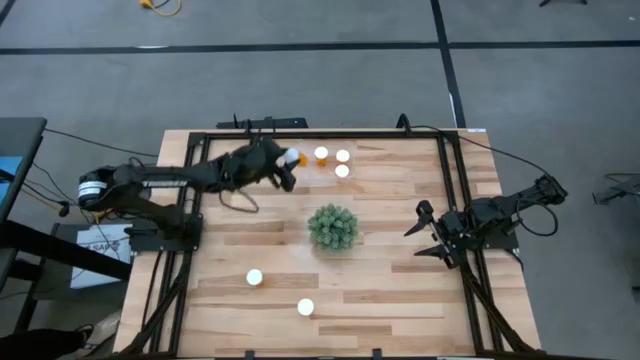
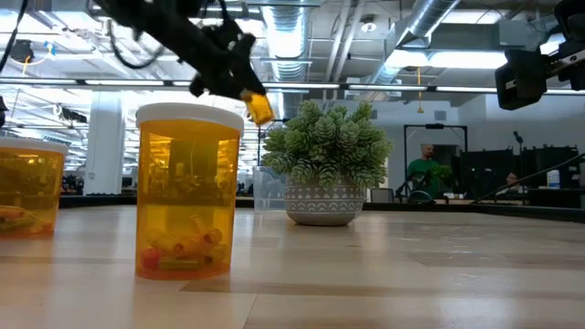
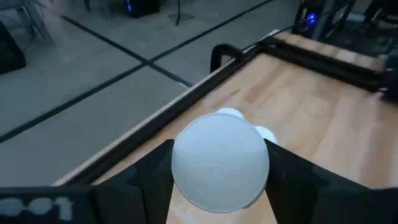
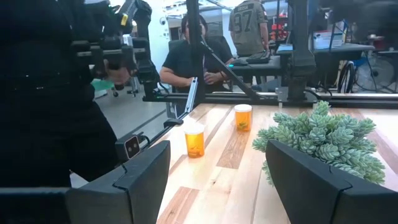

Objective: Pick and place pill bottles into a basket
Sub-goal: Put the top orange pill bottle into the transparent bin

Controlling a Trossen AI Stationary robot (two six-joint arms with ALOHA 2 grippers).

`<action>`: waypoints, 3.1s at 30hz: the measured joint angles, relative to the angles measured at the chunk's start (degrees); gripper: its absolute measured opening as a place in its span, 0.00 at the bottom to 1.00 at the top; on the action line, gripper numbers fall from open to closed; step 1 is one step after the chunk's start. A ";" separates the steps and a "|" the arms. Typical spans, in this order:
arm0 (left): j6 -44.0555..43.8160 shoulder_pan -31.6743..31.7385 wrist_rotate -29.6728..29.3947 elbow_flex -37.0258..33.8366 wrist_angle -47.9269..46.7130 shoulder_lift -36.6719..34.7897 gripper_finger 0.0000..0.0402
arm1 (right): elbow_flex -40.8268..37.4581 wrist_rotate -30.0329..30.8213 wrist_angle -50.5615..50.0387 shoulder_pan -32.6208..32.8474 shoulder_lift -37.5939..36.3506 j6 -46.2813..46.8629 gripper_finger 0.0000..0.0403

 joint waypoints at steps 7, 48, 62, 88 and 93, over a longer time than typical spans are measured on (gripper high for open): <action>3.09 7.46 8.73 7.23 -2.81 11.02 0.48 | 0.00 0.00 0.00 0.01 0.02 0.02 0.65; 11.16 15.53 14.81 13.37 -7.87 26.76 0.49 | 0.00 -0.20 0.02 0.00 0.01 0.02 0.65; 11.76 15.53 15.91 13.35 -5.74 26.76 0.61 | 0.00 -0.20 0.02 0.00 0.00 0.00 0.65; 17.20 11.94 29.01 23.93 -30.57 6.98 0.65 | 0.00 -0.22 0.02 0.01 0.01 0.02 0.65; 19.35 8.52 27.16 17.67 -39.25 -5.24 0.65 | 0.00 -0.22 0.01 0.00 0.01 0.01 0.65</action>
